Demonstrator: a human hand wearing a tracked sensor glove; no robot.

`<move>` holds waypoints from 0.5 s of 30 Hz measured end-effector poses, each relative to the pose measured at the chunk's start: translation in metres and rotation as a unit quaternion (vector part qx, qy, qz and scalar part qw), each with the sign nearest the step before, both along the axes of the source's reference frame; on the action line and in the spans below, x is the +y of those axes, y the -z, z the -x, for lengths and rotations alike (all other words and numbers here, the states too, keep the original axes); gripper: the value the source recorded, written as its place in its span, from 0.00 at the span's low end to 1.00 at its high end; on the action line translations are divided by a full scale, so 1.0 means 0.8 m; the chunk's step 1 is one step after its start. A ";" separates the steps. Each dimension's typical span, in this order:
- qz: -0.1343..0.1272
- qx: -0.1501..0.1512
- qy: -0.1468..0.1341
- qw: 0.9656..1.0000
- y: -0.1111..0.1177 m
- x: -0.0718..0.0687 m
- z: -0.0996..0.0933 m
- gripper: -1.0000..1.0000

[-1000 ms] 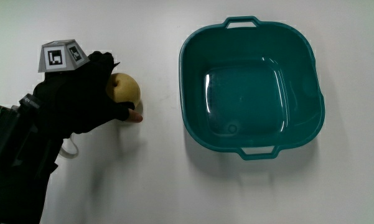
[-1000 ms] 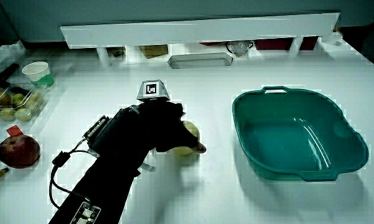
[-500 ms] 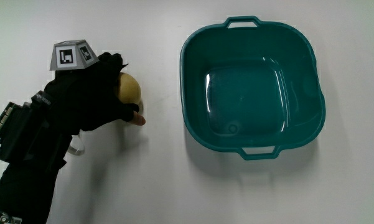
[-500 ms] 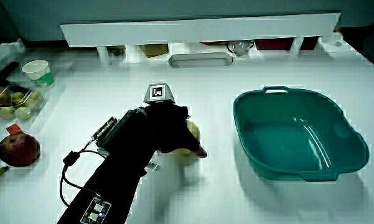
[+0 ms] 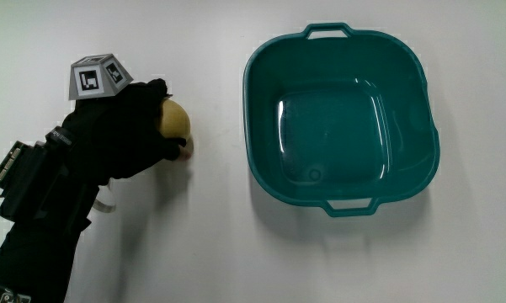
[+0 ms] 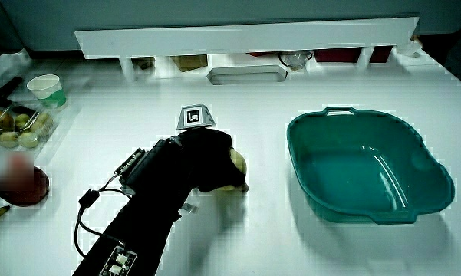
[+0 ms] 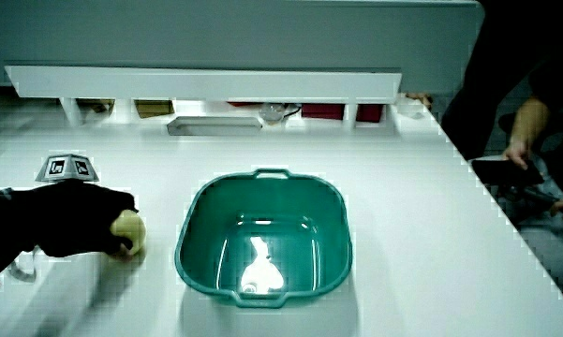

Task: Pick pear from desk

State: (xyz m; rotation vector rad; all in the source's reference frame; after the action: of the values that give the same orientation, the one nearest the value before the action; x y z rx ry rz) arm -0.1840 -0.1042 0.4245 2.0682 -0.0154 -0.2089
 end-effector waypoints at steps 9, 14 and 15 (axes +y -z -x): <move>-0.032 0.013 0.013 0.999 0.002 0.002 0.001 0.86; -0.052 0.022 0.012 0.998 0.003 0.003 0.000 0.98; -0.061 0.025 0.011 0.998 0.004 0.004 0.000 1.00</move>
State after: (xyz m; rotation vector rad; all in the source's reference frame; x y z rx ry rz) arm -0.1841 -0.1007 0.4211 2.1841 0.0045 -0.2803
